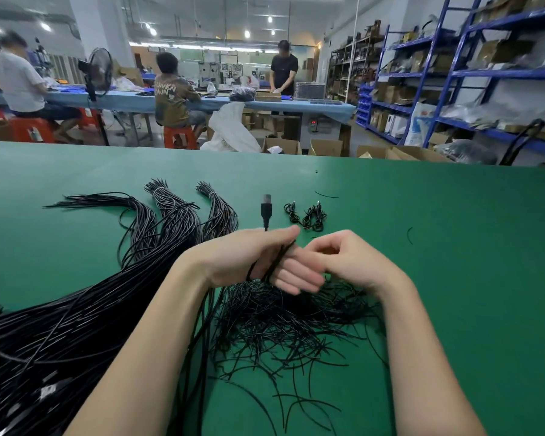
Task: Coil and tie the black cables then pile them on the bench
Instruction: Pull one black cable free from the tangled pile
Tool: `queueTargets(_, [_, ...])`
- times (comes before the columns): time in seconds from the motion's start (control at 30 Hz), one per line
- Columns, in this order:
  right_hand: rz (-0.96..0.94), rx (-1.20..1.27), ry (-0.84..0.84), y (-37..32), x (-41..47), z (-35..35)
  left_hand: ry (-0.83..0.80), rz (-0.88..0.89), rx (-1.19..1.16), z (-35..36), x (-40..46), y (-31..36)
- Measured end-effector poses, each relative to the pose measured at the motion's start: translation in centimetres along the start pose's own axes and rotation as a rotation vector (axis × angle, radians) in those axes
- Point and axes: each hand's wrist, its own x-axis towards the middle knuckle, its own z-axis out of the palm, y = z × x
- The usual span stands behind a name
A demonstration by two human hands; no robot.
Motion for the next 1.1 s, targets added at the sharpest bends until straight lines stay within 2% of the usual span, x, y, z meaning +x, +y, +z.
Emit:
queueTargets(0.1, [0.004, 0.118, 0.105, -1.1, 0.0, -0.5, 0.104, -0.11, 0.124, 0.2, 0.6, -0.5])
queueTargets(0.2, [0.013, 0.186, 0.195, -1.8, 0.4, 0.1, 0.259, -0.071, 0.099, 0.4, 1.4, -0.8])
queueTargets(0.27, [0.05, 0.35, 0.225, -2.2, 0.6, 0.5, 0.302, -0.011, 0.072, 0.2, 1.4, -0.7])
queueTargets(0.37, [0.087, 0.444, 0.201, -2.5, 0.4, 0.4, 0.324, 0.056, 0.055, -0.2, 0.9, -0.8])
queueTargets(0.57, [0.127, 0.246, 0.267, -2.5, 0.0, -0.2, 0.398, 0.061, -0.046, 0.1, 1.6, -1.1])
queueTargets(0.7, [0.137, 0.162, 0.306, -2.9, 0.0, 0.0, 0.441, 0.066, 0.016, 0.2, 1.9, -1.3])
queueTargets(0.8, [0.182, 0.081, 0.253, -3.0, -0.2, 0.0, 0.468, 0.064, 0.067, 0.2, 1.9, -1.1])
queueTargets(0.93, [0.189, 0.391, 0.201, -3.4, -0.5, 0.2, 0.47, 0.057, -0.06, 0.3, 2.0, -1.0])
queueTargets(1.1, [0.171, 0.508, 0.21, -3.5, -0.5, 1.0, 0.433, 0.081, -0.212, 0.5, 2.4, -1.2])
